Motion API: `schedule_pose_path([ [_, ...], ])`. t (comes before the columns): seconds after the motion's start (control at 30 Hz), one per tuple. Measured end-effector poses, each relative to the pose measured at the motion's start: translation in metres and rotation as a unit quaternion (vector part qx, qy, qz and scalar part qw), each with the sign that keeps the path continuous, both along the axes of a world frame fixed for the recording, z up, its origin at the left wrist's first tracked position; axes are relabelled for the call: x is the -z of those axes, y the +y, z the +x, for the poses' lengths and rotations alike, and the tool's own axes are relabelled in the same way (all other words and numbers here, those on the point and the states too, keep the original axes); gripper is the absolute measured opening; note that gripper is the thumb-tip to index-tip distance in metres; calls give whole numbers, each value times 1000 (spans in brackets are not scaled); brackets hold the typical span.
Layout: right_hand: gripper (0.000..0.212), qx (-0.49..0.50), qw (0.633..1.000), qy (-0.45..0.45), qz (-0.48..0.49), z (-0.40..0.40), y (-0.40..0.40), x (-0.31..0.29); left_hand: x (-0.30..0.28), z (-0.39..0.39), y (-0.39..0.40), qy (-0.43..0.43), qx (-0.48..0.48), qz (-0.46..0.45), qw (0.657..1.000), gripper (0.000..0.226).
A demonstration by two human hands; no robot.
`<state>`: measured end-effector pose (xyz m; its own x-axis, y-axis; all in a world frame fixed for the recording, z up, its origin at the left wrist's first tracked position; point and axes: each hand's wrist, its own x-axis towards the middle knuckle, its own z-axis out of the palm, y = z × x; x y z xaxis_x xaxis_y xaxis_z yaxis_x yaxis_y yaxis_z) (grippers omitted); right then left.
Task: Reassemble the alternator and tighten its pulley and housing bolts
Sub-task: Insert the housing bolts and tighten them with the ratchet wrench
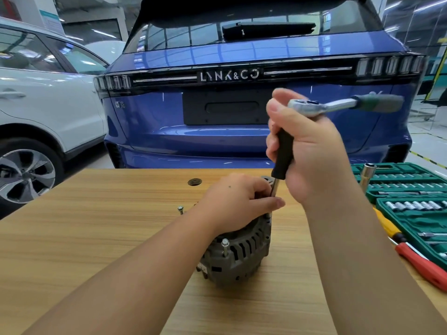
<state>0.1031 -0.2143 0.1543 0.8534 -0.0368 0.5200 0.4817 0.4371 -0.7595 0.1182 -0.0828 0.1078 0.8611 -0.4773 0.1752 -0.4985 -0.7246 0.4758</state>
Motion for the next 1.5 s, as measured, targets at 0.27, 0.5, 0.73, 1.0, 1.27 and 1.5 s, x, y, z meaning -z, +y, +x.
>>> schedule_pose_path([
  [0.27,43,81,978,-165,-95,2,22,10,1,-5,3,4,-9,-51,999,40],
  [0.5,47,-128,991,-30,-15,4,9,0,2,-1,4,11,-5,-66,998,28],
  [0.73,31,-102,994,-41,-19,2,18,4,6,4,5,24,-19,-53,998,16],
  [1.0,22,109,994,2,11,1,6,1,-2,-3,0,4,5,4,1000,28],
  [1.27,46,79,976,-195,-62,5,25,11,4,0,5,22,-1,-77,997,20],
  [1.5,46,5,989,-144,-24,11,17,14,5,1,5,34,-16,-75,997,25],
])
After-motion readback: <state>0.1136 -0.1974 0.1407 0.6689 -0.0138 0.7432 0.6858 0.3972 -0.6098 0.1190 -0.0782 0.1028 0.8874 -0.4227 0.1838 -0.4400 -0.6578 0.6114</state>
